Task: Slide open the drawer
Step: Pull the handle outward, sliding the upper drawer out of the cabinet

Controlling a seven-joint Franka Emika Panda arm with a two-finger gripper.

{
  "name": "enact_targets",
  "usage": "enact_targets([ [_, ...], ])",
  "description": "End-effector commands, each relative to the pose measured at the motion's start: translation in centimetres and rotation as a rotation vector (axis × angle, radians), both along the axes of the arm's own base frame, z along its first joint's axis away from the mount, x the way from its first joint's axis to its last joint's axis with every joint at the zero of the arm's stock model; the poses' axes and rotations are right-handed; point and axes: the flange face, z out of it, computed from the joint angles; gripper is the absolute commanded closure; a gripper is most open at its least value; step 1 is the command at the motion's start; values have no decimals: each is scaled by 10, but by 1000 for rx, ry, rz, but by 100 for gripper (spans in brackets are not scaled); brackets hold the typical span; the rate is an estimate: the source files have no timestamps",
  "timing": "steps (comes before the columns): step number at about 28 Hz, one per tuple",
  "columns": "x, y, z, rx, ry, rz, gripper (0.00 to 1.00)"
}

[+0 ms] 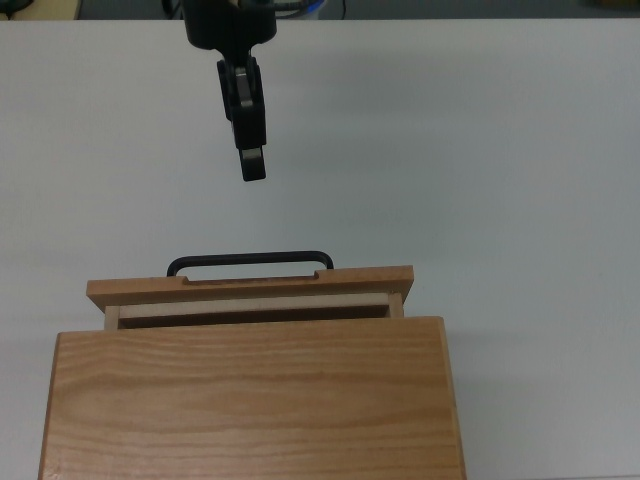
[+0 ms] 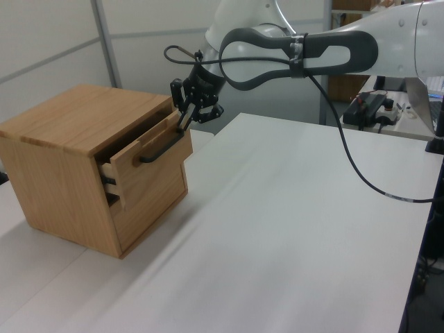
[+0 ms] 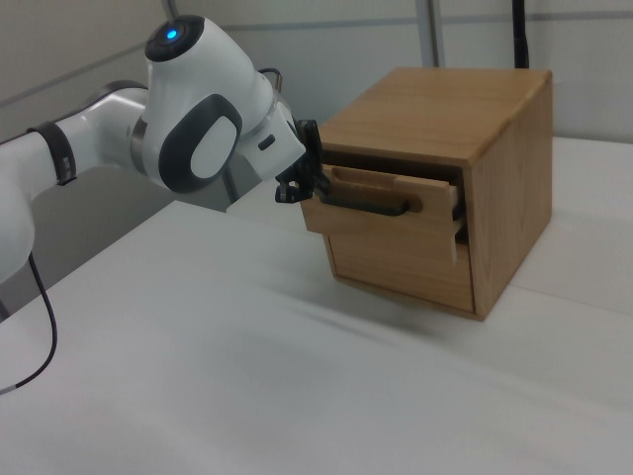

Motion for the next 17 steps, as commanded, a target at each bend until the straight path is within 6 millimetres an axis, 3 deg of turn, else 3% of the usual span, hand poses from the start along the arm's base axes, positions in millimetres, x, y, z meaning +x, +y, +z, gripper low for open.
enact_targets([
  [1, 7, -10, -20, -24, 8, -1, 38],
  [2, 10, -10, -24, -25, 1, -3, 18],
  [3, 12, -10, -24, -27, -16, -5, 7],
  [5, 15, -10, -22, -31, -47, -7, 6],
  [17, 34, -6, -69, -91, -9, 12, 6],
])
